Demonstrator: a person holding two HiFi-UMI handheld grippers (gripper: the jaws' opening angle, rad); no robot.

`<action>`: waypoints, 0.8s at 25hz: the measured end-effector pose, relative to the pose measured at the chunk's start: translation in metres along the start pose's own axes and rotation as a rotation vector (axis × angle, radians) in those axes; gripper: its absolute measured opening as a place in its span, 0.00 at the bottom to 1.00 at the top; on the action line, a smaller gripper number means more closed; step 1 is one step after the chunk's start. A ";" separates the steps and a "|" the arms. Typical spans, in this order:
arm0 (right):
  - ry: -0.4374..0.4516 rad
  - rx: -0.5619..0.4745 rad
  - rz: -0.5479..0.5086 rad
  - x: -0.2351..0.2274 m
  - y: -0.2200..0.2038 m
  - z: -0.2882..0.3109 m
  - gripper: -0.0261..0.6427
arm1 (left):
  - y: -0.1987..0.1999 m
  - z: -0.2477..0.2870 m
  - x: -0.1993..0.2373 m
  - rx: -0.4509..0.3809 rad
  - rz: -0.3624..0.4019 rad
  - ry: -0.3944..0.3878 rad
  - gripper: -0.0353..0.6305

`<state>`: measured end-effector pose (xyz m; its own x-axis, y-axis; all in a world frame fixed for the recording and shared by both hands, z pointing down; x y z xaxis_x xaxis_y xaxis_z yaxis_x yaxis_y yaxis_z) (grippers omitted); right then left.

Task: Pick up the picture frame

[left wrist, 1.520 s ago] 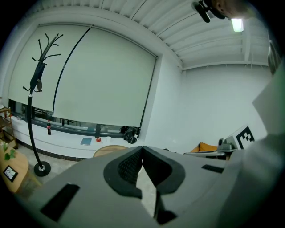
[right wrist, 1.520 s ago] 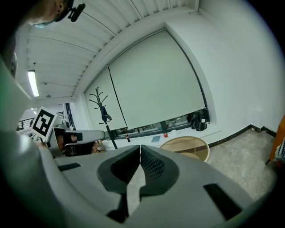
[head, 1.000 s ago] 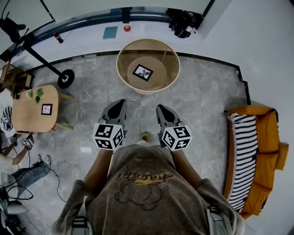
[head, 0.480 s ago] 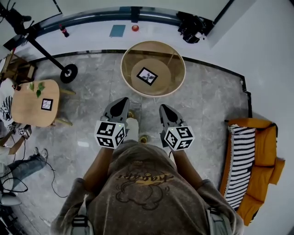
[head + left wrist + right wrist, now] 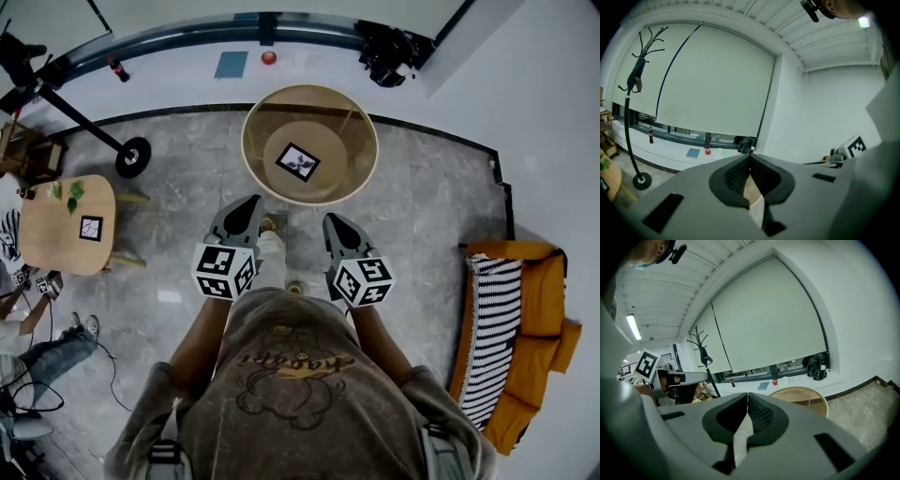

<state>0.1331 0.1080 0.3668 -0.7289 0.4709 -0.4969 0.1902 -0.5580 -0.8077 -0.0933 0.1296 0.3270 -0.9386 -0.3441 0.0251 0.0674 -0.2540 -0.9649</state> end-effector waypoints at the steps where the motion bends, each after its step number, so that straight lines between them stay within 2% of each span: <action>1: -0.003 0.003 0.003 -0.001 0.001 0.004 0.07 | 0.000 0.004 0.003 0.003 -0.003 -0.002 0.08; 13: -0.019 0.018 0.024 -0.013 0.018 0.057 0.07 | 0.002 0.058 0.039 0.027 -0.021 -0.036 0.08; 20: -0.053 0.009 0.038 -0.034 0.045 0.090 0.07 | 0.016 0.106 0.062 0.027 -0.038 -0.061 0.08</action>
<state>0.1070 0.0057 0.3760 -0.7552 0.4121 -0.5097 0.2128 -0.5812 -0.7854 -0.1141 0.0083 0.3406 -0.9185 -0.3877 0.0784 0.0416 -0.2919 -0.9556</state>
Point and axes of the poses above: the fingertips, and each gripper's own axes: z forward along the fingers, x to its left, y out of its top, the point moved 8 cm from there along -z, backward along the fingers, and after that the axes turned 12 degrees about z, right-handed, at the moved point
